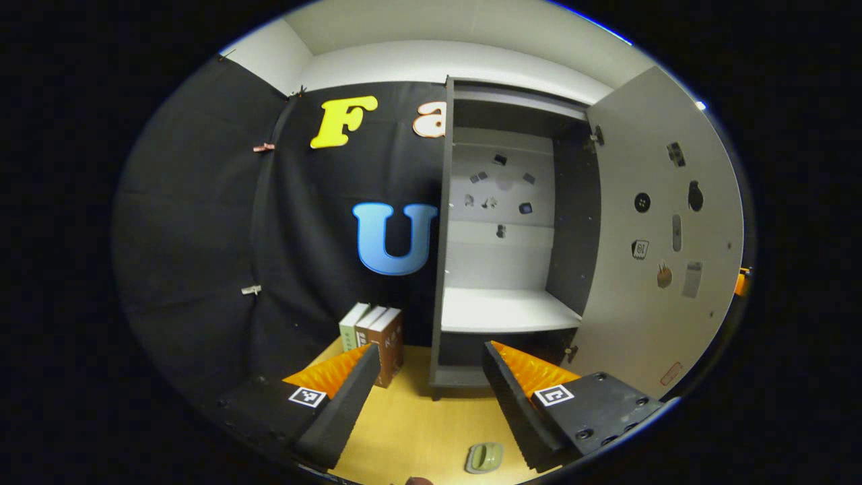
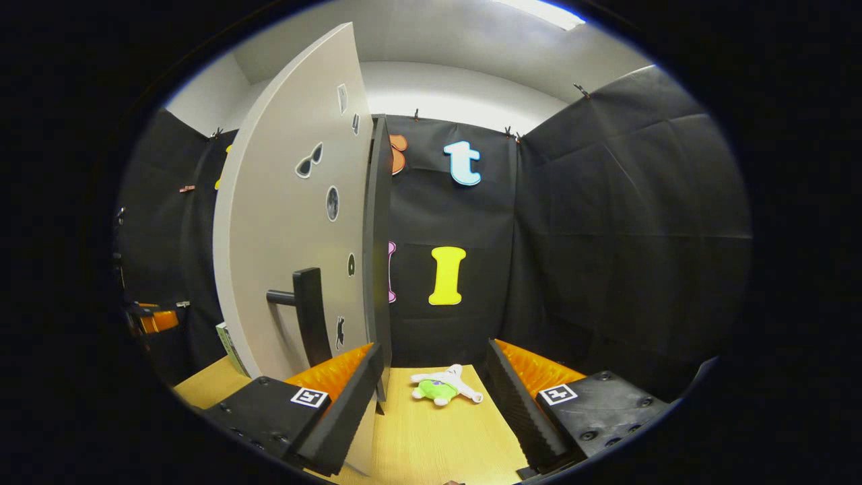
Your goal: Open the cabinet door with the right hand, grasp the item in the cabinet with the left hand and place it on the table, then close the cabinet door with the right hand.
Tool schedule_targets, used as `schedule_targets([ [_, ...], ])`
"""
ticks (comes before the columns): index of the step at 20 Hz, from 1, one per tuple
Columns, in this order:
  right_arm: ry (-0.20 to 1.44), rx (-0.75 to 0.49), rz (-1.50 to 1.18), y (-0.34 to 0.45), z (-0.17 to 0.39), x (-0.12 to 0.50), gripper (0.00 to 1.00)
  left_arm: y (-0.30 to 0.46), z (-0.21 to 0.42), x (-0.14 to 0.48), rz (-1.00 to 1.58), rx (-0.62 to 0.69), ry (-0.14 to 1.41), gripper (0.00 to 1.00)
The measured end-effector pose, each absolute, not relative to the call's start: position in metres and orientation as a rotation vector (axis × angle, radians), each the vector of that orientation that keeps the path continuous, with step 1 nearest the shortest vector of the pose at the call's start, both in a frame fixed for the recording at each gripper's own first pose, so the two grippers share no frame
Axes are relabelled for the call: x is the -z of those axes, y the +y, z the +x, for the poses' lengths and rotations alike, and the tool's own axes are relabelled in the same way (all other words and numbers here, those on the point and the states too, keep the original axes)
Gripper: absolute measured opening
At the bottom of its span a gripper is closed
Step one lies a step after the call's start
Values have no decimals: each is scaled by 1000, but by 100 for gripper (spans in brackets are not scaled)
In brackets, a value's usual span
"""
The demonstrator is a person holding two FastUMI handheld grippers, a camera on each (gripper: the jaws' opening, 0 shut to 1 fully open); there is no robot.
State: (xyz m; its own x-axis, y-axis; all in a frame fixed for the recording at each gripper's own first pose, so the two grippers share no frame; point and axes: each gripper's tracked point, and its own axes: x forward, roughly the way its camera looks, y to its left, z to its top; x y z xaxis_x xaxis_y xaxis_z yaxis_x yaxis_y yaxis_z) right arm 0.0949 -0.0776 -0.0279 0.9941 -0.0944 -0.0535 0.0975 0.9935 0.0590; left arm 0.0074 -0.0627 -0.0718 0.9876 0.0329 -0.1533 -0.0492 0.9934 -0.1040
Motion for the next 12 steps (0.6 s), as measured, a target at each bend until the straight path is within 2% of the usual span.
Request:
schedule_targets([
  [7, 62, 139, 54, -79, 92, 29, 96, -7, -12, 54, -73, -102, 145, 95],
  [12, 59, 166, 45, -79, 92, 29, 96, 4, -17, 60, -74, -86, 154, 96],
])
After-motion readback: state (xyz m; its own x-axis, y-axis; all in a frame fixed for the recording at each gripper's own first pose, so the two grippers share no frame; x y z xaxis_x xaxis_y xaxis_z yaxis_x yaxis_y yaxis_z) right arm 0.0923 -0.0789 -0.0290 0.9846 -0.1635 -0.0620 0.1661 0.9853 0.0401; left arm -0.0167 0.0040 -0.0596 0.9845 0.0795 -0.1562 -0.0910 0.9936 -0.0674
